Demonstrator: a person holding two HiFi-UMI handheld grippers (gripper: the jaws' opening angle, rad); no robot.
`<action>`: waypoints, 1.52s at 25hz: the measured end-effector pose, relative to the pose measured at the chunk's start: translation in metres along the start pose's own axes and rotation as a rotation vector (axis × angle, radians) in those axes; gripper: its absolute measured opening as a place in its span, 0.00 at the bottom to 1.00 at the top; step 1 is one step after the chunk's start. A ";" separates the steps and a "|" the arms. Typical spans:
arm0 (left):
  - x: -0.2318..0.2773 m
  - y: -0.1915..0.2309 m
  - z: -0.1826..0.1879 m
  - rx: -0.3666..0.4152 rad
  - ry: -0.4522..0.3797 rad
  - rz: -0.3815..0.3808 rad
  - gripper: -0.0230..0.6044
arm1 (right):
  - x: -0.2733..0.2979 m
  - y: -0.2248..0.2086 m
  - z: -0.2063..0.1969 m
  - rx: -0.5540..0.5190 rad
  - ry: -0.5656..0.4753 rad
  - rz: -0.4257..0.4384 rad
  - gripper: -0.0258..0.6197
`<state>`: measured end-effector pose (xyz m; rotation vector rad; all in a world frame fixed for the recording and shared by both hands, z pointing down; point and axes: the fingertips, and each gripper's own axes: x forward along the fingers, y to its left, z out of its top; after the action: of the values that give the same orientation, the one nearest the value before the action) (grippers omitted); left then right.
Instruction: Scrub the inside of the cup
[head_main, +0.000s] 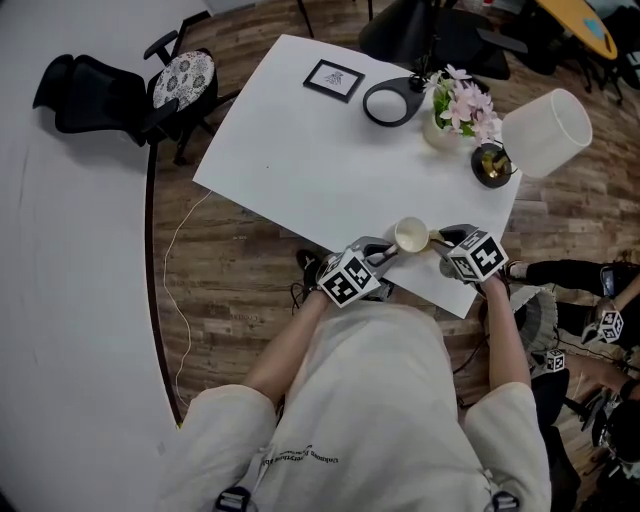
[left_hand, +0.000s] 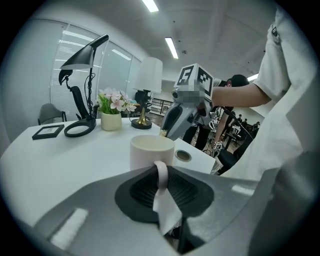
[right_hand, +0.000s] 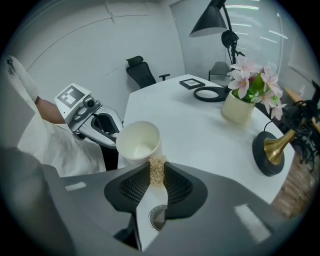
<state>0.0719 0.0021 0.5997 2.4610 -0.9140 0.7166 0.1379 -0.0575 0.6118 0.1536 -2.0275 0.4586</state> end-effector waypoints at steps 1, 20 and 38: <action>-0.001 0.001 -0.001 0.007 0.000 -0.011 0.12 | 0.001 -0.002 0.003 0.007 -0.001 0.000 0.21; -0.009 0.008 -0.003 0.195 0.082 -0.119 0.12 | 0.019 -0.017 0.069 0.070 -0.024 0.090 0.20; -0.005 0.019 0.002 0.147 0.092 -0.008 0.11 | 0.044 0.035 0.116 -0.137 0.149 0.211 0.20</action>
<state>0.0564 -0.0100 0.5985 2.5329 -0.8437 0.9157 0.0104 -0.0661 0.5921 -0.1756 -1.9286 0.4468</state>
